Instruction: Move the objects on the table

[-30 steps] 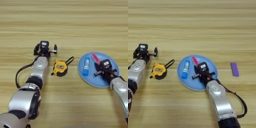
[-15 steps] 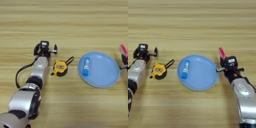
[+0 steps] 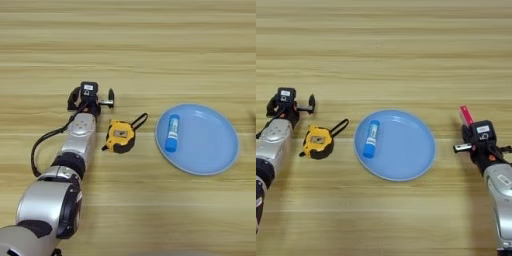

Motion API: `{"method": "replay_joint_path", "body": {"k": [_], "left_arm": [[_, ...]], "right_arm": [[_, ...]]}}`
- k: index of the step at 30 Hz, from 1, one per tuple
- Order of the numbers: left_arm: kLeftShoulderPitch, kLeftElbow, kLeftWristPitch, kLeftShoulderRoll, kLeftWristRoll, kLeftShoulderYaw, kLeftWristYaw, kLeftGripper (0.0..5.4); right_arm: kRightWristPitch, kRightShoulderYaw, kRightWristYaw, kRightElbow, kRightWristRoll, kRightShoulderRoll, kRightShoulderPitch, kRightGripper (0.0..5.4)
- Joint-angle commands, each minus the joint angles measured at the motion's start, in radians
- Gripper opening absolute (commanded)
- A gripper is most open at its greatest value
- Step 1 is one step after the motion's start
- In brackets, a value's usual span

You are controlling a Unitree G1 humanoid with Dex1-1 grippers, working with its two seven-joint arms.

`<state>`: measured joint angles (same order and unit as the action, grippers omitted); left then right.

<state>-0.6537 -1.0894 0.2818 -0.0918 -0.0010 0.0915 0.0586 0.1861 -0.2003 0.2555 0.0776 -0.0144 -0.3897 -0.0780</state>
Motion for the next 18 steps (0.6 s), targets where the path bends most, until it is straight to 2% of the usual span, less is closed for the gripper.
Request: {"method": "replay_joint_path", "body": {"k": [1, 18], "left_arm": [[-0.015, 0.002, -0.004, 0.001, 0.013, -0.007, 0.006, 5.4], [-0.015, 0.003, -0.005, -0.001, 0.013, -0.006, 0.005, 5.4]], "right_arm": [[-0.012, 0.015, 0.007, -0.019, 0.004, -0.003, 0.005, 0.75], [-0.034, 0.05, 0.011, -0.079, 0.002, 0.002, 0.018, 0.75]]}}
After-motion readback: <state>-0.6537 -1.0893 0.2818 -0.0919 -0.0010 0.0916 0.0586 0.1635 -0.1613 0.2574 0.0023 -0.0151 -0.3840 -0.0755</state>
